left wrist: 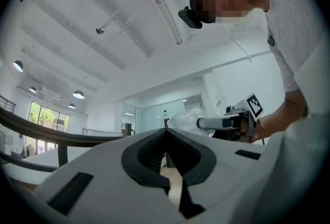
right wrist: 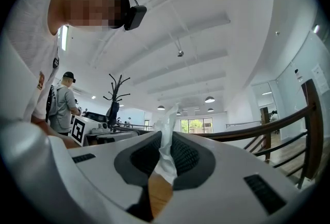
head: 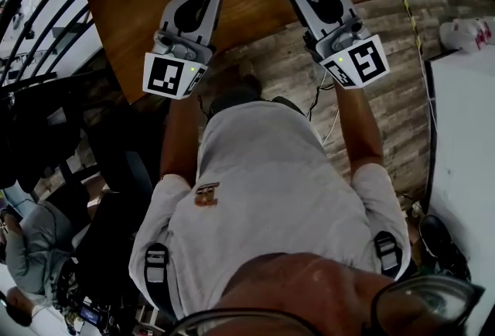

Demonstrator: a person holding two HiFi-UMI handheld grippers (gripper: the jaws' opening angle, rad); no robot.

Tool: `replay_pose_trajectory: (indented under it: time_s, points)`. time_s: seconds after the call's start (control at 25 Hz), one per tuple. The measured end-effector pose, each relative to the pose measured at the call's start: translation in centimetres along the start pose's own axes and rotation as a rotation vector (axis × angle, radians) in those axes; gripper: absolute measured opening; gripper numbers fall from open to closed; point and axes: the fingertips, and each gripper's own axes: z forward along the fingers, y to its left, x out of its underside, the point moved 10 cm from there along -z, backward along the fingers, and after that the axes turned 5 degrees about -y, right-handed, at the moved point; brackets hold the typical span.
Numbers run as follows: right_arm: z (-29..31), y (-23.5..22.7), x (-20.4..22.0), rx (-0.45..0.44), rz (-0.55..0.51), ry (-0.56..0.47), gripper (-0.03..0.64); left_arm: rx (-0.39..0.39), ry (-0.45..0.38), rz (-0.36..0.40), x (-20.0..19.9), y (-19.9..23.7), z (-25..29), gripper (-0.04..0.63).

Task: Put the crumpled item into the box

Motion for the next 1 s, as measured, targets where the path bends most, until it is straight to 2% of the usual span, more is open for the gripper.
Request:
replay_pose_trajectory:
  time_s: [0.6,1.0]
  points:
    - [10.3,-9.6,3.6,-0.023,-0.02,0.114,0.064,0.011,-0.007,-0.007,4.8,10.4,8.0,0.02]
    - [14.3,-14.5,6.6,-0.082,-0.021,0.247,0.064,-0.019,0.017,-0.008,6.8,12.8,9.5,0.02]
